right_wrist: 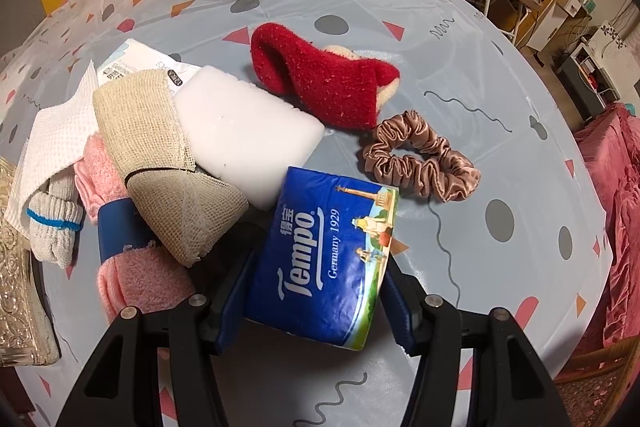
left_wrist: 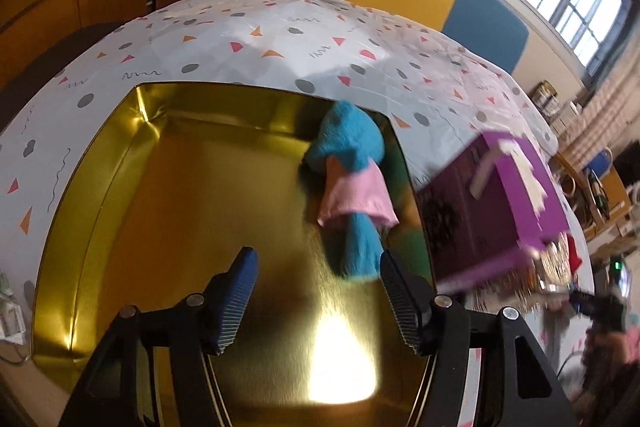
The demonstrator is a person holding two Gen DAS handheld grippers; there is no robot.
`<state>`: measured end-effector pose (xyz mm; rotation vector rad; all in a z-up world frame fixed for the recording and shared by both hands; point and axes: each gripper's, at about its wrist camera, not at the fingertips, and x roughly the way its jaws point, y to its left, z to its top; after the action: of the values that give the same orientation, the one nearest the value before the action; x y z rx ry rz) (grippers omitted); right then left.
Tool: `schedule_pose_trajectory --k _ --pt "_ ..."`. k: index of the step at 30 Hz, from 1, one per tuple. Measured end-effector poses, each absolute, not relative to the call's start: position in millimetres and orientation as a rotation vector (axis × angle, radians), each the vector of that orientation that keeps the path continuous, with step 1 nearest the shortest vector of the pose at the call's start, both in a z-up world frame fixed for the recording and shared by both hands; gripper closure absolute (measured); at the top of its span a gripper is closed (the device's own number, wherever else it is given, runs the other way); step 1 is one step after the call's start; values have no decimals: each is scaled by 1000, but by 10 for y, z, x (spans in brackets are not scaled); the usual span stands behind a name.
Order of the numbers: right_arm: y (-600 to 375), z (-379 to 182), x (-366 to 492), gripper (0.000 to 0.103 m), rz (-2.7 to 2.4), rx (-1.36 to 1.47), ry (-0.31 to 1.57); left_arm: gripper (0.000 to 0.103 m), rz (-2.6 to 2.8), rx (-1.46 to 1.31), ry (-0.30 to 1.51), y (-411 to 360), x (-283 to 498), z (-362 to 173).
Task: Organize soft objects
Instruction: 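Place the doll in the gold tray with the left gripper while the right gripper carries the Tempo pack, then lower the Tempo pack into the gold tray and open the right gripper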
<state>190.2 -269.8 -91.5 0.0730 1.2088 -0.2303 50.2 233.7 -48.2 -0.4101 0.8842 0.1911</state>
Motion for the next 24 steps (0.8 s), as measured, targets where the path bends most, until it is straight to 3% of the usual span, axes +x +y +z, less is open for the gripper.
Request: schedule_pose_trajectory --k 16,24 --pt "-2705 -394 1580 49 -227 157 1000 35 135 -284 815 1951 228 -241" --pt "-2168 -45 1482 49 -78 108 888 31 151 -262 800 1952 147 -214"
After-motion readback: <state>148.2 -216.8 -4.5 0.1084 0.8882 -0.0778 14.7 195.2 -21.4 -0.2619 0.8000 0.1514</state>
